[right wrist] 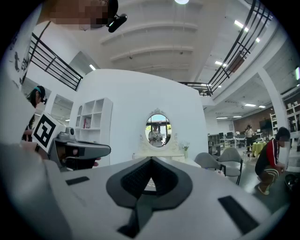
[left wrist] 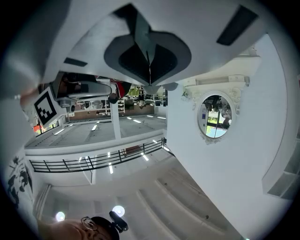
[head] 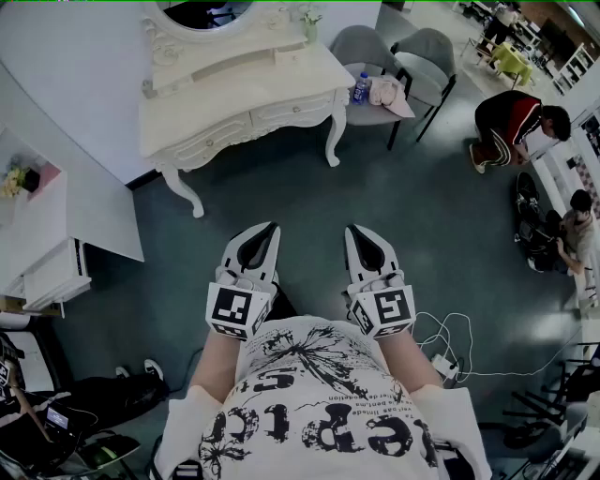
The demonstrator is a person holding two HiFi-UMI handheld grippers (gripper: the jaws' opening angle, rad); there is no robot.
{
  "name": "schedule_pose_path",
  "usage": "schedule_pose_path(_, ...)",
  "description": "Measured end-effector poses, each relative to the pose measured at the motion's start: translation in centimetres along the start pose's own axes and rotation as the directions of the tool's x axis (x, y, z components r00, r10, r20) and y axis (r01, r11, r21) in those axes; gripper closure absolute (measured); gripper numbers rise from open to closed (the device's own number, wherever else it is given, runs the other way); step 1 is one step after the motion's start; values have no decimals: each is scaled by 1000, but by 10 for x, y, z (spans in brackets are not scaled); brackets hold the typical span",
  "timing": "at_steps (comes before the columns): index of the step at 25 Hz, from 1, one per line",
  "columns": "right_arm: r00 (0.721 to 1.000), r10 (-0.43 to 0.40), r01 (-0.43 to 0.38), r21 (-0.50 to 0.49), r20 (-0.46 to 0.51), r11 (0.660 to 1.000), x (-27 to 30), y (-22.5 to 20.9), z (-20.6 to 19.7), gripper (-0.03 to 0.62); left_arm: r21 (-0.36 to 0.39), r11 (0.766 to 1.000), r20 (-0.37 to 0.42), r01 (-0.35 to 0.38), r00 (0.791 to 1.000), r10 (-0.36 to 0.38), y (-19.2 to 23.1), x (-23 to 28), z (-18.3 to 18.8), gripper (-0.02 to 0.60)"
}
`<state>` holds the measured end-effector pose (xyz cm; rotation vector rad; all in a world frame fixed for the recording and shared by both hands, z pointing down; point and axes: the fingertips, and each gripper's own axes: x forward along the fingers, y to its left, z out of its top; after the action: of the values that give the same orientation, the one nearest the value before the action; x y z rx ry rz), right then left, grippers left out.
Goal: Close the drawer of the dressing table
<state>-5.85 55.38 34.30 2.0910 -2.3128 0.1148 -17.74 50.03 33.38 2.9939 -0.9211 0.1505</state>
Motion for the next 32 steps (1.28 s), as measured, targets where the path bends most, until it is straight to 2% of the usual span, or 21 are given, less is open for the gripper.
schedule_pose_path(7, 1000, 4, -4, 11, -9, 1000, 5, -8, -2, 577, -3, 1000, -2, 18, 1000, -18, -4, 10, 1, 561)
schedule_pose_path(17, 999, 10, -8, 65, -41, 998, 23, -22, -17, 577, -46, 999, -34, 22, 999, -23, 4, 30, -13, 561)
schedule_pose_path(22, 998, 1, 3, 68, -65, 998, 62, -33, -21, 577, -72, 997, -56, 18, 998, -22, 35, 56, -23, 561)
schedule_pose_path(32, 998, -31, 33, 40, -63, 999, 183, -63, 1, 577, -71, 996, -17, 53, 998, -54, 133, 144, 0, 561)
